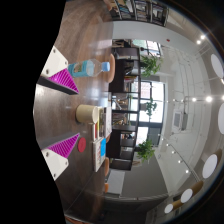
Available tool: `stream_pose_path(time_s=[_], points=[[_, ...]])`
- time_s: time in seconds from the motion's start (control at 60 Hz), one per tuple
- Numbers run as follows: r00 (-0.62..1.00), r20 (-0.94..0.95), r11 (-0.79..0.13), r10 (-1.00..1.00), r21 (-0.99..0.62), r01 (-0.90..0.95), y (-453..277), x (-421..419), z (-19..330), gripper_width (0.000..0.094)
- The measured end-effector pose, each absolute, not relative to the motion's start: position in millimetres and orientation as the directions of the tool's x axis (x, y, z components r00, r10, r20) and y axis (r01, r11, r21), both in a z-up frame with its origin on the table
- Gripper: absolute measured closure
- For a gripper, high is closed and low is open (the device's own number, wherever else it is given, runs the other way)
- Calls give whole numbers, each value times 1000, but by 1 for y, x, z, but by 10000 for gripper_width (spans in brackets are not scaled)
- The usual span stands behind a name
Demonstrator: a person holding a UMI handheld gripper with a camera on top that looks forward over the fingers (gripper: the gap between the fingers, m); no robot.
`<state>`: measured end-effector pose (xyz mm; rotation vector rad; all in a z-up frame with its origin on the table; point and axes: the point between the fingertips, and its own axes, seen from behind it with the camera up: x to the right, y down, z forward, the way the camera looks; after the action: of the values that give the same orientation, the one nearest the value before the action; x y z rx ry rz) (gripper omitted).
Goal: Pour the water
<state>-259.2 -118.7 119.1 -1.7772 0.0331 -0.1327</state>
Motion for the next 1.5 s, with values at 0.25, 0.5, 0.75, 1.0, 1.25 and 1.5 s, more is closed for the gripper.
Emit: stream_pose_path(time_s=[0.25,0.5,0.75,1.0,1.25,1.5], points=[[993,35,-174,115,-983,54,-95,-397,102,159],[987,10,-194,160,-980,41,-44,-425,82,163],[985,-32,-189,168,-982,0,-2,-427,75,176],[984,-22,-154,176,-988,5,19,-405,73,519],[984,-16,-150,179,-989,11,15,-415,76,646],[965,-218,-183,143,-965,-191,25,-420,105,644]])
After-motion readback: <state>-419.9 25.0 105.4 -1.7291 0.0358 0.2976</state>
